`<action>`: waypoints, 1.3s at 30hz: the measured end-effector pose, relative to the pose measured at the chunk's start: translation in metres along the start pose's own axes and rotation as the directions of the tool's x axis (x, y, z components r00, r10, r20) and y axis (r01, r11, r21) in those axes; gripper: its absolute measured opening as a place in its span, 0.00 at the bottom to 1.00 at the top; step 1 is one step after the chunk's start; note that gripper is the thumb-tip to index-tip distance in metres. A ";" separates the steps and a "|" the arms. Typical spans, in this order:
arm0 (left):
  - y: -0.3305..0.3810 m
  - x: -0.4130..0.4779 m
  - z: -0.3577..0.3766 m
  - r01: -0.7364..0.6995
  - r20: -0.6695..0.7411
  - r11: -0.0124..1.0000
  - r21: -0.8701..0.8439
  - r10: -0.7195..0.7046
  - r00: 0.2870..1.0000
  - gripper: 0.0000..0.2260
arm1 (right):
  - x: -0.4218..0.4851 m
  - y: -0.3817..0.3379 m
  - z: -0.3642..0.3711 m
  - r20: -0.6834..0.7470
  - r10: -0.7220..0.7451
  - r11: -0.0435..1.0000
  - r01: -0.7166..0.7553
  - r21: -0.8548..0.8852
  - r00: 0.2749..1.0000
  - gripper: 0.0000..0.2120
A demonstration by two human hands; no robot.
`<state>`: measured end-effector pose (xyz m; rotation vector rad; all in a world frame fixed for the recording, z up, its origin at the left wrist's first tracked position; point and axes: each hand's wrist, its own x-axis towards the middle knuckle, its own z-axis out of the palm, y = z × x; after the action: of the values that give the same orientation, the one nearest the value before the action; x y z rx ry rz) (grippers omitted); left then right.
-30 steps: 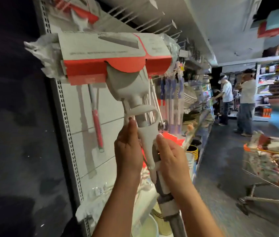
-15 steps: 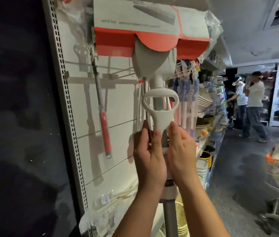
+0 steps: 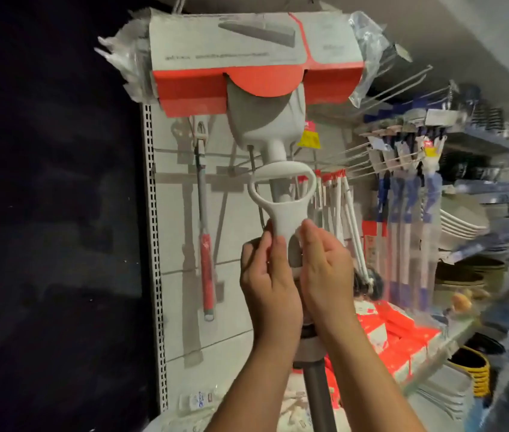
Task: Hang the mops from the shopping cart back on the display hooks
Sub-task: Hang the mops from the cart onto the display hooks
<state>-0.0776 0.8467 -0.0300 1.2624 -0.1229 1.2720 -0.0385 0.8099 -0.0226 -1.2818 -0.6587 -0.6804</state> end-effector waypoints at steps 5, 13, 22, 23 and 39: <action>0.006 0.018 0.033 -0.065 -0.087 0.997 0.046 0.069 0.994 0.09 | 0.039 -0.010 -0.015 0.071 -0.018 0.995 0.011 0.098 0.997 0.20; 0.034 0.067 0.062 -0.240 -0.137 0.956 0.167 0.264 0.955 0.11 | 0.096 -0.037 0.004 0.175 -0.043 0.956 -0.010 0.292 0.984 0.27; 0.056 0.150 0.082 -0.400 -0.085 0.865 0.303 0.442 0.893 0.15 | 0.168 -0.063 0.047 0.160 -0.073 0.935 0.012 0.355 0.984 0.23; 0.056 0.159 0.083 -0.413 -0.074 0.856 0.311 0.455 0.887 0.15 | 0.176 -0.064 0.053 0.156 -0.074 0.933 0.013 0.359 0.985 0.24; 0.068 0.325 0.129 -0.619 0.092 0.659 0.426 0.650 0.755 0.15 | 0.320 -0.079 0.123 0.144 -0.155 0.929 0.095 0.359 0.977 0.24</action>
<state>0.0655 0.9409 0.2821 1.6311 -0.2622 2.0425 0.0978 0.8910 0.2915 -0.9767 -0.9643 -0.5297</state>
